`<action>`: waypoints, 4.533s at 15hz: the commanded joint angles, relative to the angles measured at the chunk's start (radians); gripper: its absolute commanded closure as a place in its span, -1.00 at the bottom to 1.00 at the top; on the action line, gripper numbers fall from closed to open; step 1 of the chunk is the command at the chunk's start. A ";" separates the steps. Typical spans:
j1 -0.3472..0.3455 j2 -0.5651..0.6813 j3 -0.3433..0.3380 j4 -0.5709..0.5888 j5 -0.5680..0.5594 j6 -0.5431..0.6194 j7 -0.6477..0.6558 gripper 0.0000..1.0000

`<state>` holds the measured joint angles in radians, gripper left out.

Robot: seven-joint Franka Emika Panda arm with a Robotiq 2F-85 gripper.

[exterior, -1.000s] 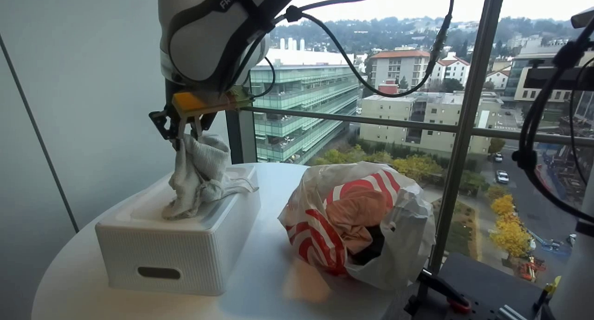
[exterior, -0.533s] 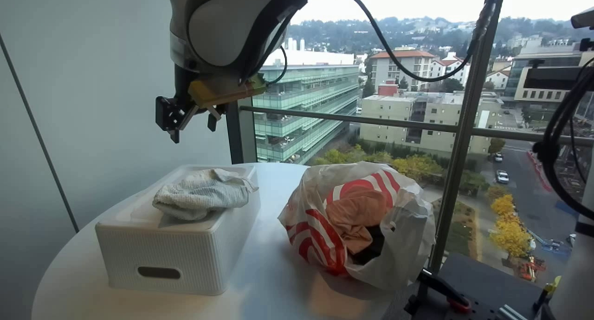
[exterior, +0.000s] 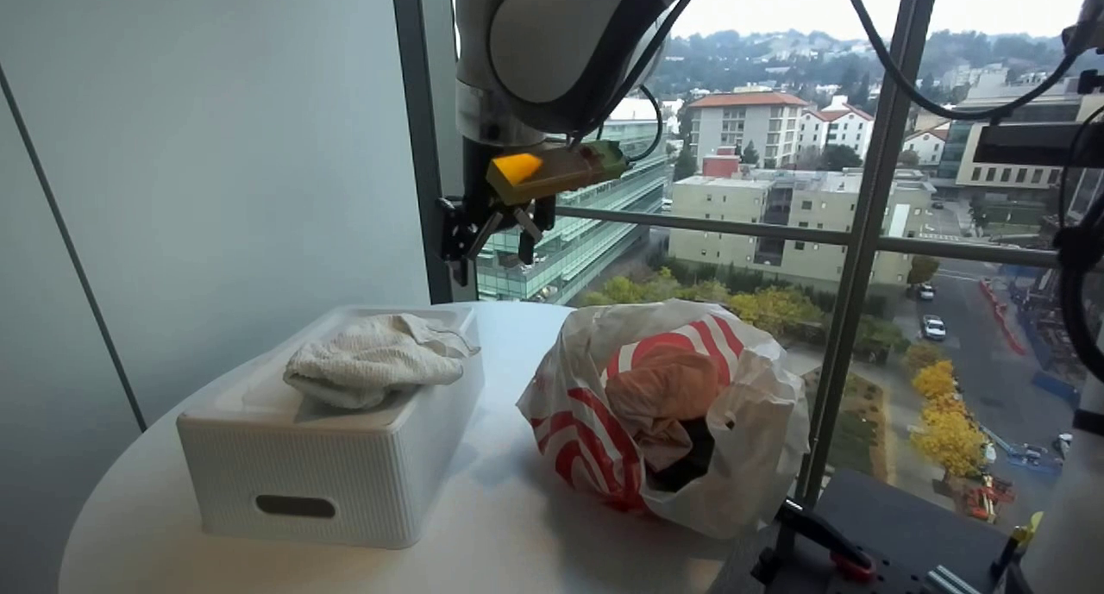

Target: Remove the white towel and the peach and blue shirts from the plastic and put them on the basket

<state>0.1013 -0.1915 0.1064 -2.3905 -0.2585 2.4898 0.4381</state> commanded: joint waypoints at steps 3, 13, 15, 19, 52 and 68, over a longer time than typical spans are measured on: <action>-0.073 -0.128 -0.084 -0.132 0.214 -0.096 -0.116 -1.00; -0.197 0.121 -0.236 -0.050 0.416 -0.141 -0.248 -1.00; -0.206 0.171 -0.241 -0.041 0.448 -0.162 -0.255 -1.00; -0.218 0.259 -0.241 -0.032 0.495 -0.164 -0.272 -1.00; -0.265 0.346 -0.266 0.065 0.543 -0.388 -0.372 -1.00; -0.309 0.502 -0.255 0.071 0.617 -0.210 -0.395 -0.48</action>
<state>-0.1987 0.3048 -0.1632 -2.3133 0.3315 2.2614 0.0626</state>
